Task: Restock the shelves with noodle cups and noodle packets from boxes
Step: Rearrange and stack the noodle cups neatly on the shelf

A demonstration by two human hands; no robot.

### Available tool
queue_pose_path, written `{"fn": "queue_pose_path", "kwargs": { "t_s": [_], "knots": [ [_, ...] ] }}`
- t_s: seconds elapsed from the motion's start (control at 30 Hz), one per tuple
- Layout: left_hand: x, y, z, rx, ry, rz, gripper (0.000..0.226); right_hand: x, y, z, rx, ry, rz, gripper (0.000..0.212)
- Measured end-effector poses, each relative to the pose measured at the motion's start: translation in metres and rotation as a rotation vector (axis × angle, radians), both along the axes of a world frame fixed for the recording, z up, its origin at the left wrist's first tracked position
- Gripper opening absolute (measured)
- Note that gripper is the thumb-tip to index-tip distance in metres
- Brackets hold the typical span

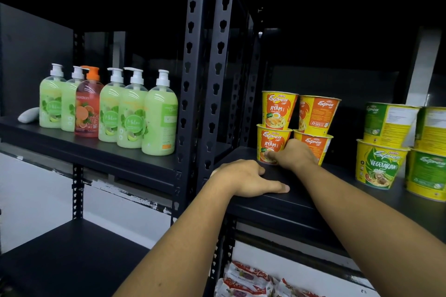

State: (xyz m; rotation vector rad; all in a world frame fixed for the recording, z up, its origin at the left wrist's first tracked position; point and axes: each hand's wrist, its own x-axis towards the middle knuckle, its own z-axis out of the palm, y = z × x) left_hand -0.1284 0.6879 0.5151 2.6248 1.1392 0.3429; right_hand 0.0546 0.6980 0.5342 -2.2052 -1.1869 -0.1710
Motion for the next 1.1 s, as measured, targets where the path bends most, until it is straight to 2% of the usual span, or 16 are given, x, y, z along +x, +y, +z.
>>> {"fn": "queue_pose_path", "kwargs": {
  "t_s": [0.23, 0.4, 0.53, 0.67, 0.77, 0.93, 1.1],
  "knots": [
    [0.001, 0.002, 0.000, -0.012, -0.021, -0.006, 0.105, -0.005, -0.006, -0.006, -0.039, -0.158, -0.026, 0.046],
    [0.000, 0.003, -0.001, -0.022, -0.036, -0.023, 0.095, -0.001, -0.024, -0.009, -0.125, -0.220, 0.083, 0.038],
    [-0.001, 0.004, -0.002, -0.025, -0.050, -0.021, 0.107, 0.006, -0.042, -0.014, -0.229, -0.245, 0.221, 0.036],
    [-0.001, 0.005, -0.002, -0.034, -0.065, -0.020, 0.118, 0.011, -0.081, -0.014, -0.314, -0.137, 0.370, 0.046],
    [-0.002, 0.004, -0.001, -0.042, -0.067, -0.028, 0.112, 0.020, -0.118, -0.010, -0.390, -0.148, 0.399, 0.059],
    [-0.002, 0.003, -0.001, -0.044, -0.087, -0.046, 0.106, 0.037, -0.168, -0.002, -0.517, -0.166, 0.332, 0.066],
    [0.000, 0.003, 0.003, -0.052, -0.108, -0.117, 0.086, 0.042, -0.189, -0.007, -0.474, -0.106, 0.336, 0.064]
  ]
}}
